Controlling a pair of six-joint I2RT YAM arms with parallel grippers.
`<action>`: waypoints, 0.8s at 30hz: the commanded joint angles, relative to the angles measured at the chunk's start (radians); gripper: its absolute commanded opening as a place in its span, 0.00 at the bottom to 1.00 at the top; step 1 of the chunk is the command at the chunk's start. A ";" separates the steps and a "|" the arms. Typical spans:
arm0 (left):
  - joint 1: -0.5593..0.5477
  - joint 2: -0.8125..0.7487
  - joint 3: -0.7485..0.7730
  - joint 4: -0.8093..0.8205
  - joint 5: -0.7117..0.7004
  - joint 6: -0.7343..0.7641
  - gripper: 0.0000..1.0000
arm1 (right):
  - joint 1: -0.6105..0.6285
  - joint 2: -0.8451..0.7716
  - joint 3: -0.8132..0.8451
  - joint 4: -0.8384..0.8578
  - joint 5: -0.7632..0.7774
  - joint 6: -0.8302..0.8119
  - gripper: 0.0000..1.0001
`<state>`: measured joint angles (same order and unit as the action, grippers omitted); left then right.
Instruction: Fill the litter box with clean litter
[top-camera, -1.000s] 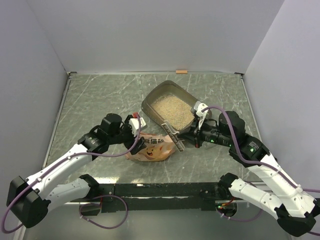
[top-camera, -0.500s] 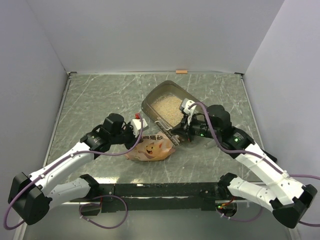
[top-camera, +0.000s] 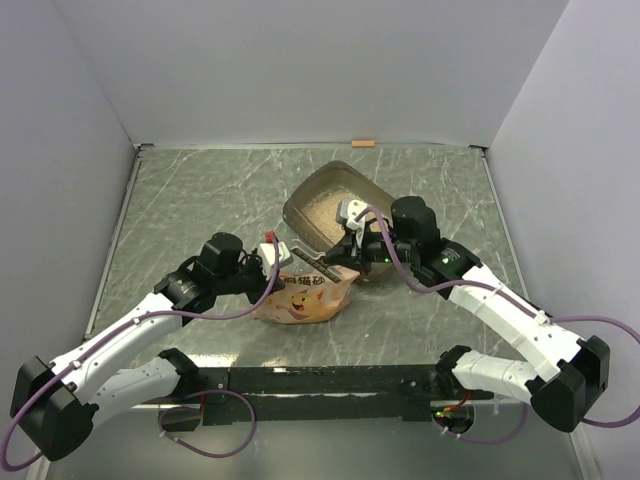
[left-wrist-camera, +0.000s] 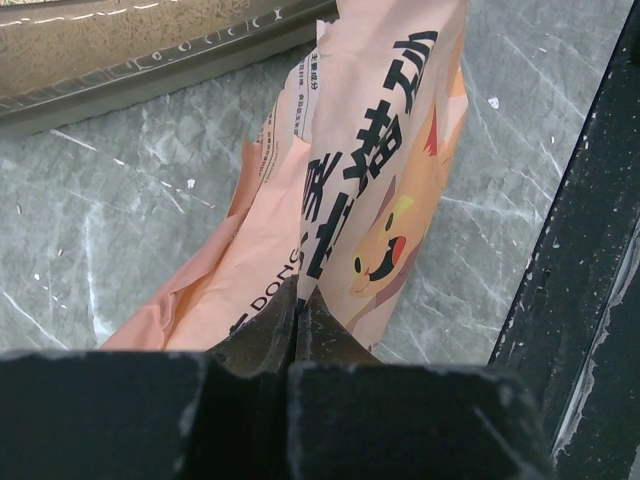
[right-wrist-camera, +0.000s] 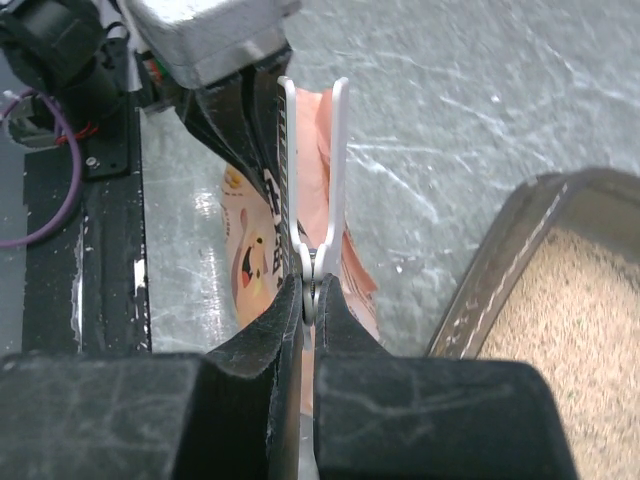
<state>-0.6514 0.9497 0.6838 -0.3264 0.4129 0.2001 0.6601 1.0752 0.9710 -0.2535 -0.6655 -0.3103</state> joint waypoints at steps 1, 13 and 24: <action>0.001 -0.037 0.011 0.061 0.013 -0.018 0.01 | -0.007 0.020 0.071 0.089 -0.086 -0.075 0.00; 0.001 -0.034 0.020 0.056 -0.006 -0.024 0.04 | -0.008 0.054 0.038 0.082 -0.131 -0.076 0.00; 0.001 -0.015 0.026 0.047 0.000 -0.028 0.04 | -0.008 0.011 0.011 0.085 -0.115 -0.056 0.00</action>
<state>-0.6514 0.9455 0.6807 -0.3267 0.4107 0.1875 0.6556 1.1187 0.9764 -0.2092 -0.7502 -0.3637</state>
